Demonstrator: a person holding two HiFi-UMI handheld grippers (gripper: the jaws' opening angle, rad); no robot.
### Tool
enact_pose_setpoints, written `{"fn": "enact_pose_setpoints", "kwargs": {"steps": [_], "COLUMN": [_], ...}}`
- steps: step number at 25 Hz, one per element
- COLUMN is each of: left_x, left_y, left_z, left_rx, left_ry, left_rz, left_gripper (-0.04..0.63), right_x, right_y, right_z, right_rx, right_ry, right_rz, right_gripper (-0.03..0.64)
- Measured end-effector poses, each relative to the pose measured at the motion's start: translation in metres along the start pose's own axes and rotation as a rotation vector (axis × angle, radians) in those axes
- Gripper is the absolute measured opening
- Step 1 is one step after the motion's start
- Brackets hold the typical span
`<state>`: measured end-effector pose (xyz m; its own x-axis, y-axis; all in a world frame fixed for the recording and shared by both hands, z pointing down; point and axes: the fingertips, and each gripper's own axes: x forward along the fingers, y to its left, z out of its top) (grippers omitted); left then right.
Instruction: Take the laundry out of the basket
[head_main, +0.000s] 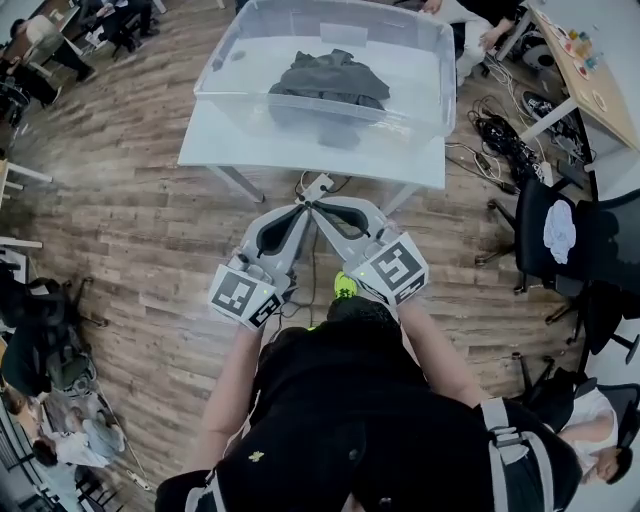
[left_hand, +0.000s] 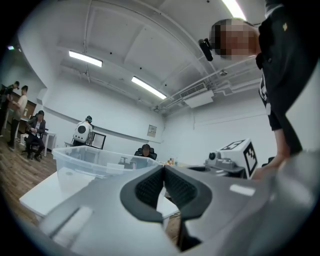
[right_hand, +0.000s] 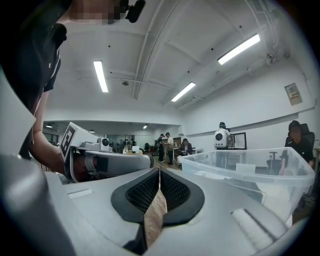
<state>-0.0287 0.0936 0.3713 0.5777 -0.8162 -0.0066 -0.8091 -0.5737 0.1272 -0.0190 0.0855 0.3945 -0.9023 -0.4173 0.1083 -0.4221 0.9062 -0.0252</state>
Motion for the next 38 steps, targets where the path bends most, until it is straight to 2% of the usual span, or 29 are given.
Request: {"fn": "enact_pose_setpoints", "kwargs": {"steps": [8, 18, 24, 38], "left_x": [0.059, 0.082, 0.099, 0.150], "left_y": [0.017, 0.017, 0.025, 0.091], "left_z": [0.010, 0.009, 0.009, 0.033], "left_rx": [0.035, 0.039, 0.073, 0.091], "left_ry": [0.008, 0.022, 0.029, -0.034], "left_rz": [0.025, 0.022, 0.001, -0.042], "left_gripper": [0.008, 0.008, 0.008, 0.008], "right_x": [0.007, 0.004, 0.010, 0.064], "right_y": [-0.061, -0.083, -0.101, -0.164], "right_z": [0.009, 0.007, 0.008, 0.032], "right_rx": [0.005, 0.020, 0.019, -0.028], "right_ry": [-0.020, -0.019, -0.029, -0.026], "right_rz": [0.028, 0.034, 0.018, -0.042], "right_gripper": [0.009, 0.008, 0.009, 0.009]}}
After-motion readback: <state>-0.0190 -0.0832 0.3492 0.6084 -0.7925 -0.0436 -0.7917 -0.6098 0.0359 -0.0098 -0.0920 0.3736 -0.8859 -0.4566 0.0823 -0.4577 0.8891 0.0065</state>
